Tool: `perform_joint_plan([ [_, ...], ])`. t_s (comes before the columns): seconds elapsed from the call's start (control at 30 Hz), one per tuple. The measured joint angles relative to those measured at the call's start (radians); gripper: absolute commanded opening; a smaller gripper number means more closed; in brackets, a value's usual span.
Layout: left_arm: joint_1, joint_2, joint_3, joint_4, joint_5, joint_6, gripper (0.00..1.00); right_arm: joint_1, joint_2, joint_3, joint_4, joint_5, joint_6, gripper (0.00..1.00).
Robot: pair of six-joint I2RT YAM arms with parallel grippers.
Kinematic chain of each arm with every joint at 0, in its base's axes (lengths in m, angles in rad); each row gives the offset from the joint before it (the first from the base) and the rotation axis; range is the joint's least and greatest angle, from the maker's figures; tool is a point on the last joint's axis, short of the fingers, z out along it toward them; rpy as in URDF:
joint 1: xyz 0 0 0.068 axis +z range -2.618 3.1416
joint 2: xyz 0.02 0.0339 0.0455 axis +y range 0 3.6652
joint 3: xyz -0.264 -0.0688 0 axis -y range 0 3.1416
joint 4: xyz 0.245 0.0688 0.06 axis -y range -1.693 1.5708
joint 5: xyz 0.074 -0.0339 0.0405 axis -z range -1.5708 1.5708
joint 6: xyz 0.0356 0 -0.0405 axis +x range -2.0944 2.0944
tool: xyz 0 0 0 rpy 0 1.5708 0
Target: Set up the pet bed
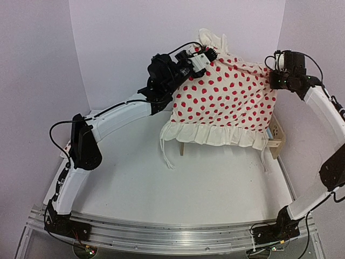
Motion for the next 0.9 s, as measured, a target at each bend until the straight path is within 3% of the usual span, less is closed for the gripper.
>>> perform_joint_plan([
  [0.2,0.003,0.083,-0.004,0.017,-0.010,-0.004,0.00,-0.045,0.051,0.019,0.003,0.047,-0.025,0.00],
  [0.6,-0.048,0.057,-0.033,-0.006,0.011,-0.061,0.00,-0.077,0.027,0.081,0.025,0.096,-0.049,0.00],
  [0.9,-0.036,0.105,0.041,0.019,0.028,-0.028,0.00,-0.111,0.084,0.163,0.052,0.034,-0.013,0.00],
])
